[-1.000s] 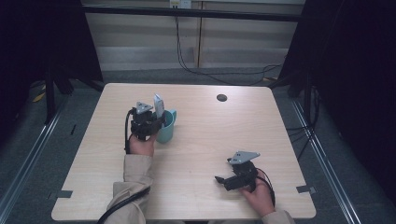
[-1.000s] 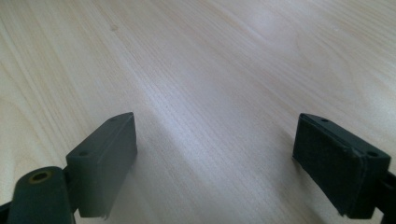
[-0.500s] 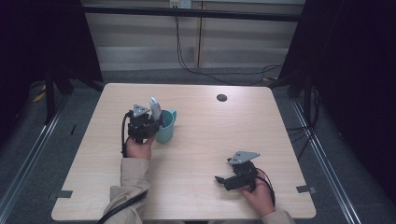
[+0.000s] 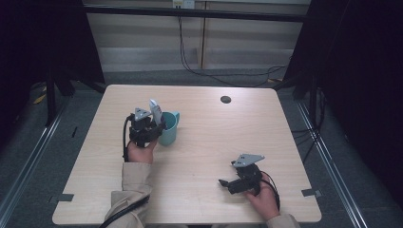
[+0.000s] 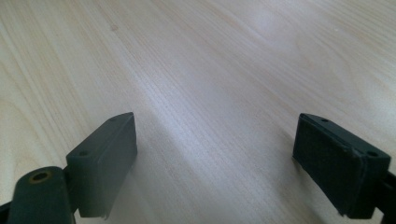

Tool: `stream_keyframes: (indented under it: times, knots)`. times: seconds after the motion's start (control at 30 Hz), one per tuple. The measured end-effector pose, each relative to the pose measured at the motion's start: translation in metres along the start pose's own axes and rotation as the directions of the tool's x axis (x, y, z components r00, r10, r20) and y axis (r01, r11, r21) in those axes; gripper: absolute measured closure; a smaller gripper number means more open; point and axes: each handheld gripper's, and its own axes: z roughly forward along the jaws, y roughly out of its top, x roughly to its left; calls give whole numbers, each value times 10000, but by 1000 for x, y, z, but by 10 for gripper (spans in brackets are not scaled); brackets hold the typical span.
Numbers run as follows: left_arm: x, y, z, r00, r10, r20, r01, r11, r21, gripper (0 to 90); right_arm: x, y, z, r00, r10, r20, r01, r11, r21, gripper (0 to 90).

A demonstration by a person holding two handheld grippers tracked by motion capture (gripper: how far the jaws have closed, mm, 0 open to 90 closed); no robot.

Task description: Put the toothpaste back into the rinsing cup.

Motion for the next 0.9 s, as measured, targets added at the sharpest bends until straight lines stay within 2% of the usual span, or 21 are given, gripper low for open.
stream_keyframes:
  times: [0.3, 0.43, 0.63, 0.67, 0.9]
  knots:
    - [2, 1, -4, 10000, 21, 97, -19, 9999, -158, 553, 0, 0, 0, 10000, 0, 0, 0, 10000, -1, 129]
    - [2, 2, -4, 9999, 46, 133, -44, 9999, -152, 473, 0, 0, 0, 10000, 0, 0, 0, 10000, 0, 129]
    - [0, 3, -4, 9998, 198, -32, -199, 9996, -179, 397, 0, 0, 0, 10000, 2, -3, -2, 10000, -1, 129]
    - [1, 4, -5, 9995, 268, -163, -270, 9995, -158, 366, 0, 0, 0, 10000, 4, -2, -4, 10000, -1, 130]
    - [9, 2, -7, 9998, 55, -201, -55, 10000, -8, 315, 0, 0, 0, 10000, -2, -3, 2, 10000, -1, 130]
